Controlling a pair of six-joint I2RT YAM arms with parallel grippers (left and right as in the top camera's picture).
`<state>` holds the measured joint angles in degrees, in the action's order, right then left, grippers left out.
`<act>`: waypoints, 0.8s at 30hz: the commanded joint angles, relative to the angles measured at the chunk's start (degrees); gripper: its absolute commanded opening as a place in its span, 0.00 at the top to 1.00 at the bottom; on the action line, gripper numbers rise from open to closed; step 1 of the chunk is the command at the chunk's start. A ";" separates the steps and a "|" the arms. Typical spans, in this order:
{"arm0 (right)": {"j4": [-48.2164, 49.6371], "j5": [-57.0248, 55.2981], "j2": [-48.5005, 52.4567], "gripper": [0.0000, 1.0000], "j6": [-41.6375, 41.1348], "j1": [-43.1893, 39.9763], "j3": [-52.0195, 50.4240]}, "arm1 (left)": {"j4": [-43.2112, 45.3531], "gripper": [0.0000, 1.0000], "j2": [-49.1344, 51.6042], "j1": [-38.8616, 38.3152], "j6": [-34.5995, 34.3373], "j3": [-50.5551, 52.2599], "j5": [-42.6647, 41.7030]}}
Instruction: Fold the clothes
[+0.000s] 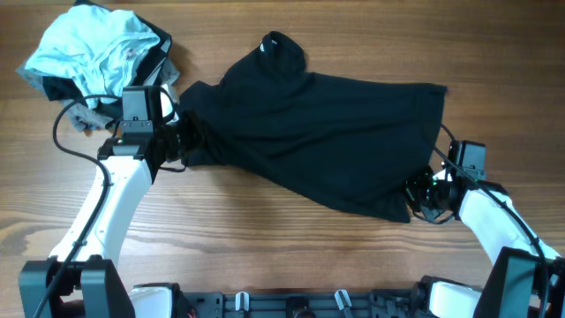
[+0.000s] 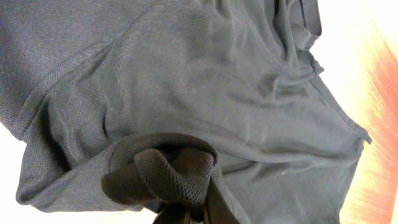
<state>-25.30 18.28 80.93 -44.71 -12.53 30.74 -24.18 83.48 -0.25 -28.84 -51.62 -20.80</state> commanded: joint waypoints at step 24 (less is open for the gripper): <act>-17.25 1.75 1.16 0.59 5.46 -2.71 -0.42 | -0.90 0.92 0.31 0.37 0.13 -0.59 0.96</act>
<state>-49.74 20.12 82.02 -36.84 -15.57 32.12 -25.10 83.48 -0.25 -28.84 -51.62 -20.60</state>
